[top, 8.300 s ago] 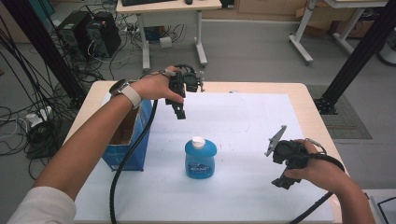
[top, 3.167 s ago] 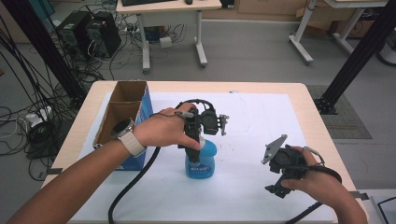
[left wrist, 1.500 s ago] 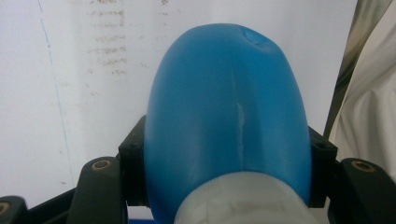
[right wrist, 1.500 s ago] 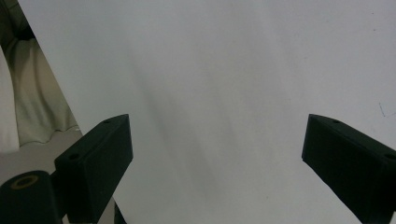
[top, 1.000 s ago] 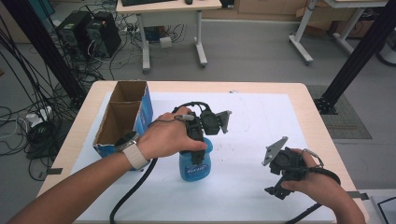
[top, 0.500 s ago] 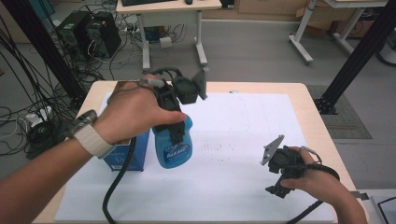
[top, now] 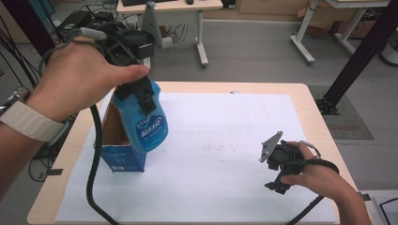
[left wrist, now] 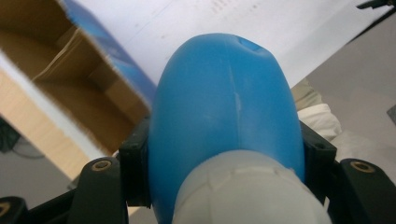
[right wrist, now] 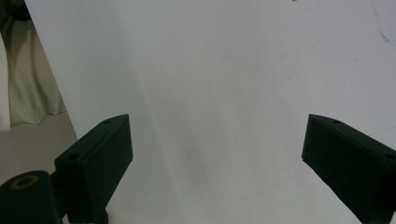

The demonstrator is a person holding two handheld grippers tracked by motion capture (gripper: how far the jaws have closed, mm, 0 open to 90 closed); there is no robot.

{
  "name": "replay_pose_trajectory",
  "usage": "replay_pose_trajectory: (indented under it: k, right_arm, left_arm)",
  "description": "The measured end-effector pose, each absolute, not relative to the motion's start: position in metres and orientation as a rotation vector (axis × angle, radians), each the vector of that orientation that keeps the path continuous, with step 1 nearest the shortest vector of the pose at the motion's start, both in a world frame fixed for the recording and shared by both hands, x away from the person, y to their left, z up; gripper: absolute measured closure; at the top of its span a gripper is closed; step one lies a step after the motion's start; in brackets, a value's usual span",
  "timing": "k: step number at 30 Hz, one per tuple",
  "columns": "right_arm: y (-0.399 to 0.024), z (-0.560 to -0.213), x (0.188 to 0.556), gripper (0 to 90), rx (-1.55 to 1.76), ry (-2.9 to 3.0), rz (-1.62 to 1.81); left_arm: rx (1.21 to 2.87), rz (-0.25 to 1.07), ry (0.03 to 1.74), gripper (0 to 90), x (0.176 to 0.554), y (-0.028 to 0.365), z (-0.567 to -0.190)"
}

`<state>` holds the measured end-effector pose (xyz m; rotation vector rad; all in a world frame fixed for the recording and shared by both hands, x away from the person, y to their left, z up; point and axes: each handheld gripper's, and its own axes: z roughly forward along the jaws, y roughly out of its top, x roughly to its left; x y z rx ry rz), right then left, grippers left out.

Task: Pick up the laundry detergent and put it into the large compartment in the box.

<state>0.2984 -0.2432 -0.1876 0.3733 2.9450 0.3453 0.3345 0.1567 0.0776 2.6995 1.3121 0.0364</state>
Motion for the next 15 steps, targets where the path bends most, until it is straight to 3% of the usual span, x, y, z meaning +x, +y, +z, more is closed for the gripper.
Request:
replay_pose_trajectory:
  k: [8,15]
  right_arm:
    - [-0.240,-0.187,0.301,8.1,0.341,2.941,0.350]
    - [-0.240,-0.186,0.304,8.0,0.324,2.943,0.365]
  left_arm:
    - [2.521,-0.002,1.591,38.0,0.350,0.210,0.086]
    - [2.417,-0.002,1.727,37.9,0.366,0.235,0.074]
